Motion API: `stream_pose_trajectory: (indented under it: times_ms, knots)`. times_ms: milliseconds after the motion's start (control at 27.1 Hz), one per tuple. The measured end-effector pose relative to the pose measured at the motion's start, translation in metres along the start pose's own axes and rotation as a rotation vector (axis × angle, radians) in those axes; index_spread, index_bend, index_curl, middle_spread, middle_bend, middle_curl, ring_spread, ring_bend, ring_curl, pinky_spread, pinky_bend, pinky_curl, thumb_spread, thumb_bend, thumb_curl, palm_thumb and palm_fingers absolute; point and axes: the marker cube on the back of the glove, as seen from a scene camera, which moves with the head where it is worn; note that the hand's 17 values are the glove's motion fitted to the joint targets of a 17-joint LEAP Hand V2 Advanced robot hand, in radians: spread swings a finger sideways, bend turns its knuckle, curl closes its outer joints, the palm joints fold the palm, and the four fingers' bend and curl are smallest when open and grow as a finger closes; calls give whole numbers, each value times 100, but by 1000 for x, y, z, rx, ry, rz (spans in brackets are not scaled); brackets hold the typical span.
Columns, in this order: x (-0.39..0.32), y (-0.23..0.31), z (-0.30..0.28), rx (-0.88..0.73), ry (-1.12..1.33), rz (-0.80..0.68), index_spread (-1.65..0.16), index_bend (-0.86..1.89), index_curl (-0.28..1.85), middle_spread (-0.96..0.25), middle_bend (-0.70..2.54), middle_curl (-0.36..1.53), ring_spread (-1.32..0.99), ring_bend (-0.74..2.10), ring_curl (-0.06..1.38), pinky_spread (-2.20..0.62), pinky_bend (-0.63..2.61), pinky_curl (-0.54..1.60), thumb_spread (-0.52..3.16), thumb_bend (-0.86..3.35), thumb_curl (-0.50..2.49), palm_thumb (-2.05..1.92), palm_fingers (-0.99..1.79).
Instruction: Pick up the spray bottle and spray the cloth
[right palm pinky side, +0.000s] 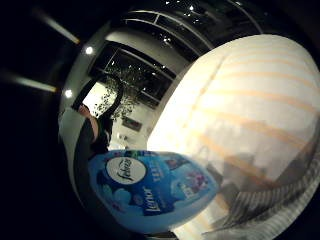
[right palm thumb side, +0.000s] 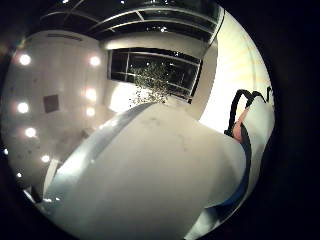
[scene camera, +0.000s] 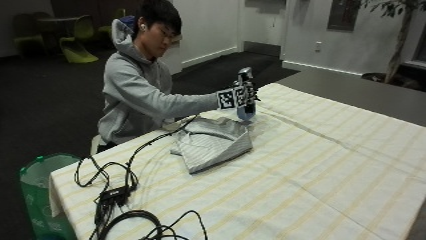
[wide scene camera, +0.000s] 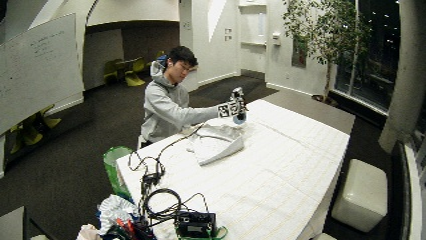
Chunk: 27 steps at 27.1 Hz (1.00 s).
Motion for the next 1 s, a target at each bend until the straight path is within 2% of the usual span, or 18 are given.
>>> stream_pose_trajectory:
  times_ms: [296, 480, 554, 628, 702, 813, 997]
  knots:
    - [26, 3, 15, -91, 21, 14, -17, 50, 56, -6, 66, 50, -15, 59, 45, -27, 37, 42, 9, -4, 73, 98, 139]
    - [36, 21, 4, -309, 69, 31, -16, 46, 55, -5, 64, 49, -16, 58, 44, -28, 39, 43, 12, -5, 73, 96, 135]
    - [34, 17, 0, -304, 74, 34, -17, 37, 53, -6, 58, 47, -16, 55, 44, -27, 47, 44, 17, -5, 72, 95, 125]
    - [28, 16, -11, -324, 79, 34, -20, 21, 49, -7, 50, 44, -15, 53, 43, -23, 50, 44, 30, -4, 71, 95, 101]
    - [21, 27, -30, -404, 112, 24, -24, 16, 49, -7, 43, 43, -13, 45, 42, -14, 45, 46, 41, -6, 69, 91, 60]
    - [12, 39, -57, -408, 177, -3, -28, 10, 47, -6, 38, 42, -11, 37, 43, -6, 47, 48, 52, -6, 66, 85, 29]
    - [2, 82, -110, -464, 259, -29, -31, 10, 38, -5, 34, 39, -8, 29, 35, 4, 43, 41, 65, -5, 62, 81, 25]
